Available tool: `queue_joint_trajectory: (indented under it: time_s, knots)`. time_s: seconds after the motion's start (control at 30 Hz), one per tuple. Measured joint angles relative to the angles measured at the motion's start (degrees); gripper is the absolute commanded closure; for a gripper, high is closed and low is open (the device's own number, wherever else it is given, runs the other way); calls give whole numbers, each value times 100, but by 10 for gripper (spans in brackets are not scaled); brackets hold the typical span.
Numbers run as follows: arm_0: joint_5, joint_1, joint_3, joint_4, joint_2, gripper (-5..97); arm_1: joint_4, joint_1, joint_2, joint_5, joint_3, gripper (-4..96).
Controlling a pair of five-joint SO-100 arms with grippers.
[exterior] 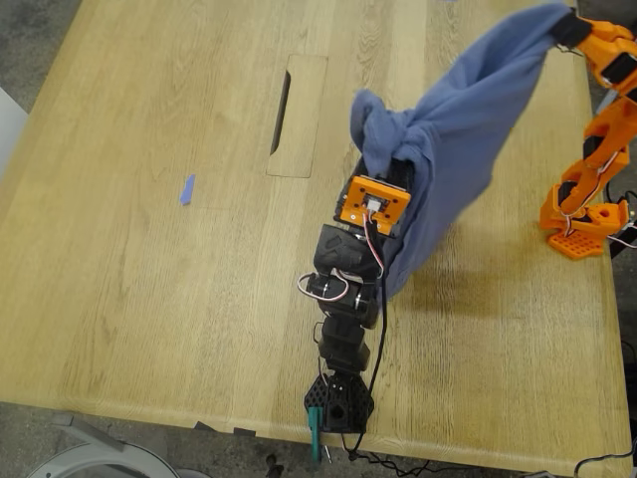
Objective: Fold a T-shirt
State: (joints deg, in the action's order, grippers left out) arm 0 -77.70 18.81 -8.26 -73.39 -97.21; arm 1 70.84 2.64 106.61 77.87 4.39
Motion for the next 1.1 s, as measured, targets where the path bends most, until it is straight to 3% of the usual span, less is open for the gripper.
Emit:
queue_joint_trajectory:
  time_s: [0.23, 0.57, 0.8, 0.93, 1.1]
  knots:
    - [70, 782, 290, -457, -202, 919, 492, -18, 879, -44, -756, 915]
    - [62, 2338, 299, -1564, -264, 919, 2188, 18, 1811, -396, -1222, 915]
    - [-659, 2751, 378, -2953, -378, 919, 2654, 9, 2558, -589, -2602, 915]
    - [-923, 2681, 1705, -3085, -1090, 919, 2663, -97, 3287, -729, -4096, 915]
    - [-1116, 2566, 4772, -2742, -2654, 919, 2663, -334, 4131, -809, -6021, 915]
